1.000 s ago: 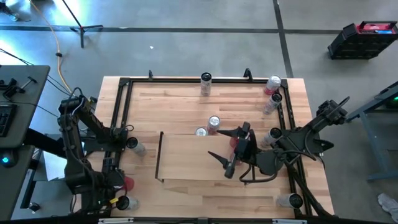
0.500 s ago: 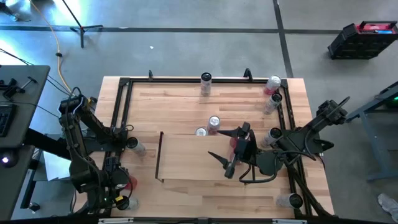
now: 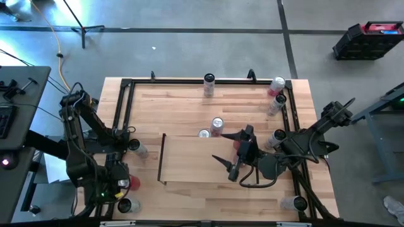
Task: Place canned beverage on shelf
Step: Put the red-black soda can on the shelf aligned with the other red-black soda cans
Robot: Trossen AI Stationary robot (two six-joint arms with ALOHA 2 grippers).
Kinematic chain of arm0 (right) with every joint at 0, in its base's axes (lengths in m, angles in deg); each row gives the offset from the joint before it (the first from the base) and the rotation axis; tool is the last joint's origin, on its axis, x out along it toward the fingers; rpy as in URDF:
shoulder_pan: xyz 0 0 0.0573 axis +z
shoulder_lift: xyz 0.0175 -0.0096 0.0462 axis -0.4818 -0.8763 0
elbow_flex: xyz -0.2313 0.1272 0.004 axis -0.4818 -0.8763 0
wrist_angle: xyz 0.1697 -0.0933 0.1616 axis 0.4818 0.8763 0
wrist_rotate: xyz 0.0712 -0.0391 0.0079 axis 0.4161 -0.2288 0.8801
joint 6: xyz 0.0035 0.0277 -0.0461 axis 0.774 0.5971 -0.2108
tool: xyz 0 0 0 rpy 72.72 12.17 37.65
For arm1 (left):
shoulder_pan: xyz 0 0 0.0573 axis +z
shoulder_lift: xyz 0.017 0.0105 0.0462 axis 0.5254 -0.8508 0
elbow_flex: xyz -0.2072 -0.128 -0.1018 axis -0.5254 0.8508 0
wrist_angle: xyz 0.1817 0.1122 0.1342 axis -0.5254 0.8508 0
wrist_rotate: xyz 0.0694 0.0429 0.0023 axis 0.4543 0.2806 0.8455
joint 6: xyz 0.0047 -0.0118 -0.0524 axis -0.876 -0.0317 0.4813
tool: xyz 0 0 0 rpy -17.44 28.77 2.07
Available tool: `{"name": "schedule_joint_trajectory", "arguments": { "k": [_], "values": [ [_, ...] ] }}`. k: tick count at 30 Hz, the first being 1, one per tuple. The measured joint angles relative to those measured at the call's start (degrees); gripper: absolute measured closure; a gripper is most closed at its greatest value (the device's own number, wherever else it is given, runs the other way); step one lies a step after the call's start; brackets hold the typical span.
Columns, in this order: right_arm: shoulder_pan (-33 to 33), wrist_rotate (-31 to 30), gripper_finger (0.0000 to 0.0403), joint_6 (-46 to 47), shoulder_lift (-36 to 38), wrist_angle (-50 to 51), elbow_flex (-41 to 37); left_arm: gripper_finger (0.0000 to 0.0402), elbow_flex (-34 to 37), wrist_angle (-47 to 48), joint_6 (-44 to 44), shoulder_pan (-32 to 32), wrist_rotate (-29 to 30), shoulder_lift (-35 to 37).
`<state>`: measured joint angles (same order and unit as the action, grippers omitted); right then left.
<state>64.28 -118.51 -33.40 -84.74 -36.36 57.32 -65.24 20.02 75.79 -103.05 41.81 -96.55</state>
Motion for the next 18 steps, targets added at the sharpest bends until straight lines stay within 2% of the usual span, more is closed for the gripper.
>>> {"name": "schedule_joint_trajectory", "arguments": {
  "k": [11, 18],
  "values": [
    [0.0, 0.0, 0.0059, 0.0, 0.0, 0.4, 0.0, 0.0094, -0.1, -0.3, -0.5, 2.1, -3.6, 0.0],
    [0.0, 0.0, 0.0059, 0.3, 0.0, 0.8, 0.0, 0.0093, -0.1, -0.4, 2.9, 3.0, -4.1, 0.0]
  ]
}}
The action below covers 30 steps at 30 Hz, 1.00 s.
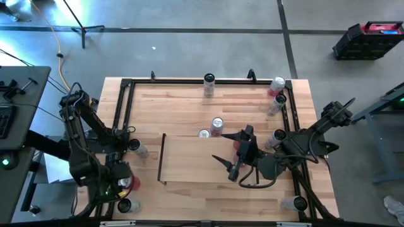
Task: Place canned beverage on shelf
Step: Put the red-black soda can on the shelf aligned with the other red-black soda cans
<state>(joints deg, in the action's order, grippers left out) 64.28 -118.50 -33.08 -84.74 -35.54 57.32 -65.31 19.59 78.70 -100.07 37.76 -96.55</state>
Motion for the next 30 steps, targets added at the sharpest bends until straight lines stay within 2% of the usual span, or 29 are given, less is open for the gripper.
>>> {"name": "schedule_joint_trajectory", "arguments": {
  "k": [14, 30],
  "values": [
    [-0.3, 0.0, 0.0059, 1.8, 0.0, 1.1, 0.0, 0.0026, -0.1, -4.2, 0.0, 0.5, 0.1, -0.2],
    [-1.0, 0.6, 0.0059, 2.5, -1.9, 1.0, 0.0, 0.0021, -0.1, -3.8, -1.8, 0.5, 0.6, -2.8]
  ]
}}
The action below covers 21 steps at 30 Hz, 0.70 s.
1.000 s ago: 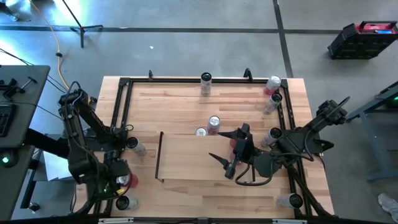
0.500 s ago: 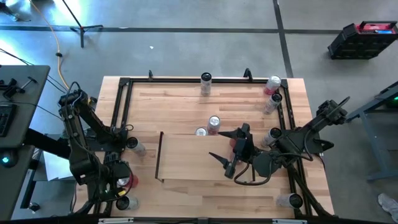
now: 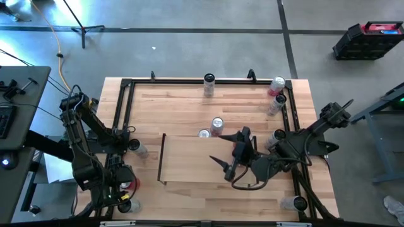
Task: Place canned beverage on shelf
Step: Put the red-black soda can on the shelf aligned with the other red-black soda cans
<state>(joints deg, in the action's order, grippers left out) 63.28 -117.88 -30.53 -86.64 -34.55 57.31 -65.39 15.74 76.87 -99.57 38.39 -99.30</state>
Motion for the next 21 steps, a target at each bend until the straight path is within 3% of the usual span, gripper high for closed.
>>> {"name": "schedule_joint_trajectory", "arguments": {
  "k": [21],
  "values": [
    [0.0, 0.6, 0.0059, -2.8, 0.0, -3.4, 0.0, 0.0021, 5.1, -3.8, -1.8, 0.0, -2.9, 0.0]
  ]
}}
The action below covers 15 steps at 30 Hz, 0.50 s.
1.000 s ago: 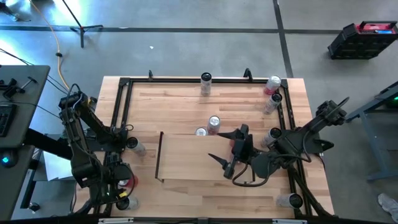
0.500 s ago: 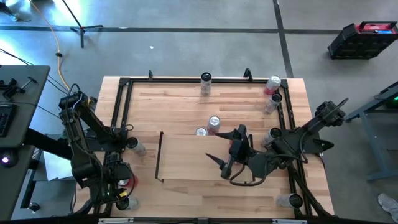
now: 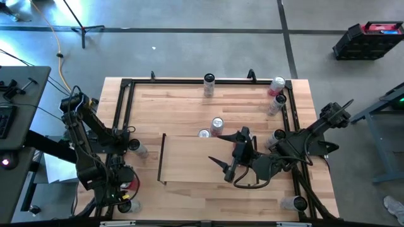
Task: Place canned beverage on shelf
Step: Put the red-black soda can on the shelf aligned with the other red-black soda cans
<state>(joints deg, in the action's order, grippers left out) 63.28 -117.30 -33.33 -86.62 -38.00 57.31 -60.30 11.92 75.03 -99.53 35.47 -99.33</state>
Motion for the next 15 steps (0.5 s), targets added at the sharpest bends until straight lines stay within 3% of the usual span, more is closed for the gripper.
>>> {"name": "schedule_joint_trajectory", "arguments": {
  "k": [7, 15],
  "values": [
    [0.0, 0.1, 0.0059, 0.0, 0.0, 0.0, 0.0, 0.0021, 0.3, 0.2, -0.9, 0.0, 2.5, 0.0],
    [0.0, 0.1, 0.0059, 0.1, 0.0, 0.0, 0.0, 0.0033, 4.7, -2.7, -0.8, 0.0, -0.3, 0.1]
  ]
}}
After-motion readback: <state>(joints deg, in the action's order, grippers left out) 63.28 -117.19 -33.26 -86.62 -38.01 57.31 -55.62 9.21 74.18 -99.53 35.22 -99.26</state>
